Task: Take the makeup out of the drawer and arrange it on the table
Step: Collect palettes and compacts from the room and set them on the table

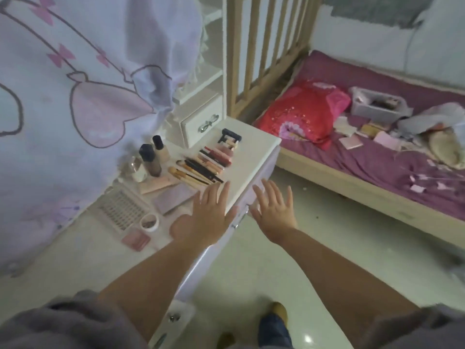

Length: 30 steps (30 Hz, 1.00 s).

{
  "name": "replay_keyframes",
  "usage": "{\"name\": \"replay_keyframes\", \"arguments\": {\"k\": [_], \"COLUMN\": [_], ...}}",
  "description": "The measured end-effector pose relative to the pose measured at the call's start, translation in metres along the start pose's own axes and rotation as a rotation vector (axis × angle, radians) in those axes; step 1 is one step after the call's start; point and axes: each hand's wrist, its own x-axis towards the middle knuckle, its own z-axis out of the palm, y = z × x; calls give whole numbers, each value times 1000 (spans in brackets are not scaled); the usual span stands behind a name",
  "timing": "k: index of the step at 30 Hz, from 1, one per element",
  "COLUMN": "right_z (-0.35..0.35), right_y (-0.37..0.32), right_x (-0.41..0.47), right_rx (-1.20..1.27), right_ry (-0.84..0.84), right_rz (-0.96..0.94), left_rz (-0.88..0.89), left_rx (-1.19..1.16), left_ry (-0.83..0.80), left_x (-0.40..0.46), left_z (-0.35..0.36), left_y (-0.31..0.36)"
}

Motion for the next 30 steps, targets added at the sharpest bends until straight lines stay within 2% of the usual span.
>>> {"name": "replay_keyframes", "arguments": {"k": [2, 5, 11, 16, 24, 30], "right_z": [-1, -3, 10, 39, 63, 71], "right_y": [21, 59, 126, 154, 174, 190], "right_x": [-37, -100, -274, -448, -734, -888], "right_rx": [4, 37, 105, 155, 192, 216], "right_ry": [7, 15, 14, -28, -130, -174], "right_rz": [109, 295, 670, 978, 1356, 1634], "left_rz": [137, 315, 677, 917, 1228, 1503], "left_rx": [-4, -14, 6, -9, 25, 12], "left_ry": [-1, -90, -234, -349, -446, -465], "left_x": [1, 1, -47, -146, -339, -447], "left_z": [5, 17, 40, 55, 67, 65], "left_y": [27, 82, 232, 358, 550, 685]}}
